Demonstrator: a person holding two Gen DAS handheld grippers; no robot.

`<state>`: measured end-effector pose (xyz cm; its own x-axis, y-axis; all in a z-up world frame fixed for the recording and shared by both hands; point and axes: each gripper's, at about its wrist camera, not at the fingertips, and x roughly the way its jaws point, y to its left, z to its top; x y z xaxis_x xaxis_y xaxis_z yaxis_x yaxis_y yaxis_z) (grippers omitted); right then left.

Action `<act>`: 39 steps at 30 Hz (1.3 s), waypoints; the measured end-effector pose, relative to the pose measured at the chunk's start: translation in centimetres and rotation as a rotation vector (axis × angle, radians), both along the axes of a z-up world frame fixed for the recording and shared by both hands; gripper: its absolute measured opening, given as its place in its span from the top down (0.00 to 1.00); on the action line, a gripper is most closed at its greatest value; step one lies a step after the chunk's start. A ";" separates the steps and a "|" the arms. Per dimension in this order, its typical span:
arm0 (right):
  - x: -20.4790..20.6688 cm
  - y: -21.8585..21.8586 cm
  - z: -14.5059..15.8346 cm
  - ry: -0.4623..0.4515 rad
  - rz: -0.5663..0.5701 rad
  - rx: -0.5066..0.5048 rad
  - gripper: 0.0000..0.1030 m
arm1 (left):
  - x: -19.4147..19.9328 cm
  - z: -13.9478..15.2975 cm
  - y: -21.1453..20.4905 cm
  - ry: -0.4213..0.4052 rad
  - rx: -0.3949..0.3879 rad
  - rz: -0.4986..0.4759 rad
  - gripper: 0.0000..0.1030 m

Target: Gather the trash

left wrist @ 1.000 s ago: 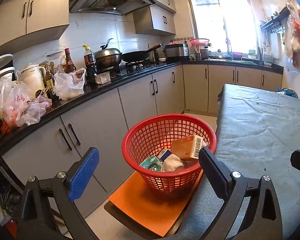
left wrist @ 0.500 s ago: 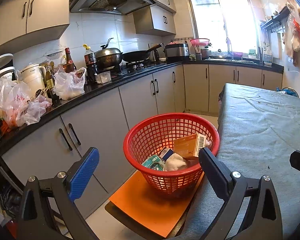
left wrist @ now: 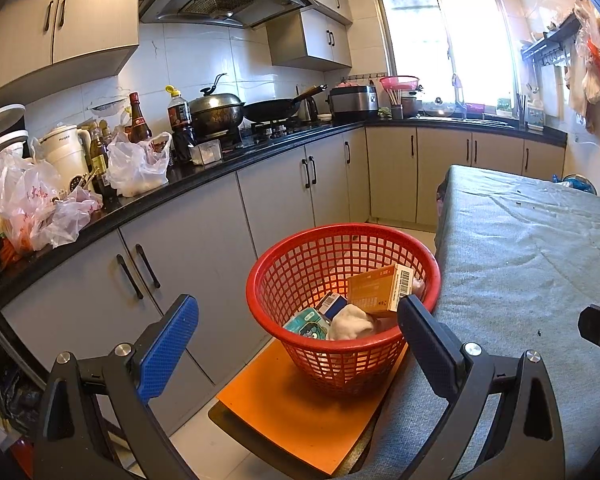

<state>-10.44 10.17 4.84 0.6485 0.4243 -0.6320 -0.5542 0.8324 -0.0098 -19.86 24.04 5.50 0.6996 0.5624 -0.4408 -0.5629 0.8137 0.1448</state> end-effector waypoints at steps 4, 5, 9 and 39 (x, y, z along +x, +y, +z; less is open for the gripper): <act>0.0 0.1 0.0 0.002 0.002 -0.004 0.00 | 0.0 0.0 0.0 -0.001 -0.003 -0.001 0.04; 0.0 0.1 -0.1 0.003 0.003 -0.005 0.00 | 0.0 0.0 0.0 -0.001 -0.001 0.001 0.04; -0.2 0.2 0.0 0.001 0.006 -0.009 0.00 | 0.0 -0.1 0.1 -0.001 -0.001 0.001 0.04; -0.4 0.5 0.0 -0.002 0.007 -0.011 0.00 | -0.3 -0.2 -0.1 -0.005 -0.004 -0.001 0.04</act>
<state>-10.86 10.63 4.81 0.6464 0.4223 -0.6355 -0.5602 0.8281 -0.0195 -20.19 23.98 5.29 0.7022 0.5599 -0.4397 -0.5627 0.8149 0.1391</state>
